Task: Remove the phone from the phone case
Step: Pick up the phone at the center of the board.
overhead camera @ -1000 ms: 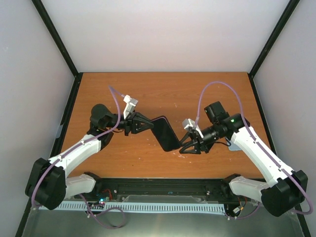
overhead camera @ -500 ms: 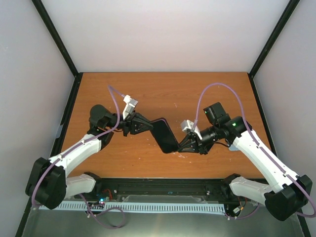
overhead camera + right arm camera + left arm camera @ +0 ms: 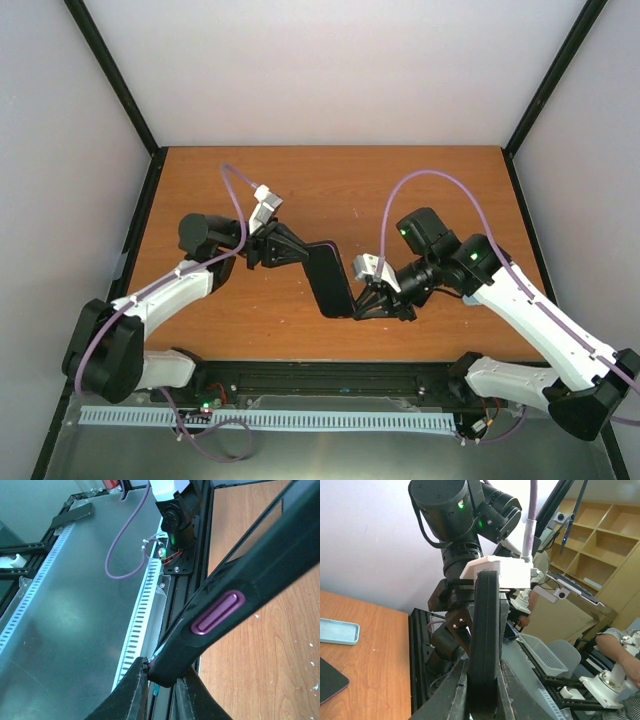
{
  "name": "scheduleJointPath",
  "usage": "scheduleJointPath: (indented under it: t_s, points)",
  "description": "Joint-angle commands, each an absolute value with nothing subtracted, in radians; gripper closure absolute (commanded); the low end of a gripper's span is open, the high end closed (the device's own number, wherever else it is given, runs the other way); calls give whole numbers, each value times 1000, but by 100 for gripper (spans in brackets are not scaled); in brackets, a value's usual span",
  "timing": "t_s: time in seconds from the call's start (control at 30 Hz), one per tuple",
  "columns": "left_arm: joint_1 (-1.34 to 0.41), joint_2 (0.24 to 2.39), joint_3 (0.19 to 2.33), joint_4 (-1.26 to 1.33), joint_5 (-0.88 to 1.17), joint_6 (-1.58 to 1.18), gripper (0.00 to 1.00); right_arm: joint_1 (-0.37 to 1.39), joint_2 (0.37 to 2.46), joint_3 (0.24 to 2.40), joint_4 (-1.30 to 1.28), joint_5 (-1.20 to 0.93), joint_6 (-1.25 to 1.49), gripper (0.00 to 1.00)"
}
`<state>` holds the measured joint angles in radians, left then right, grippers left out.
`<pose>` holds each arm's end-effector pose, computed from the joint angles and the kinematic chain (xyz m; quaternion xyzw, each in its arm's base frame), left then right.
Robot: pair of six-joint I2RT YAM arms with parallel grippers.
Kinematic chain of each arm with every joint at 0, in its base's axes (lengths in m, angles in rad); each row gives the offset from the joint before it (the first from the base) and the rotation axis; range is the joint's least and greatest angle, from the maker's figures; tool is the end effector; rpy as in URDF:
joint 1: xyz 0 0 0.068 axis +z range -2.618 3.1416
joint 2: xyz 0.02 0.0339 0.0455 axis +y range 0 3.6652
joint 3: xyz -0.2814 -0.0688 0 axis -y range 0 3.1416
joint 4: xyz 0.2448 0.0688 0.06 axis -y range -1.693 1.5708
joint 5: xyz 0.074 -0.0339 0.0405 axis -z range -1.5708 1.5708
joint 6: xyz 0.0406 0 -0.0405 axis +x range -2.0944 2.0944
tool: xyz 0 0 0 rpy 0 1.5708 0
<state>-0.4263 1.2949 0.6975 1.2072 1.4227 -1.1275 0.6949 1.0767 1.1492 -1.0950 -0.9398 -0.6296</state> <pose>0.2065 -0.1379 0.3420 0.4235 0.5277 -0.6861 0.2674 0.1153 0.1388 0.3552 -0.6244 0.6015 0.4435 0.2270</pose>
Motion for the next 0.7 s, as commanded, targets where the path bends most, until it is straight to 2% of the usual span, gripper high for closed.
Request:
scheduleJointPath:
  t_s: [0.0, 0.3, 0.47, 0.67]
  points:
    - [-425, 1326, 740, 1145, 1336, -1131, 100, 777, 1091, 1259, -1030, -1025, -691, 94]
    - [-471, 1383, 748, 1270, 1299, -1229, 100, 836, 1088, 1273, -973, -961, -672, 97]
    - [-514, 1408, 765, 1380, 1285, -1306, 100, 835, 1075, 1223, -841, -803, -541, 97]
    - [-523, 1322, 737, 1289, 1240, -1251, 100, 769, 1074, 1184, -742, -617, -373, 97]
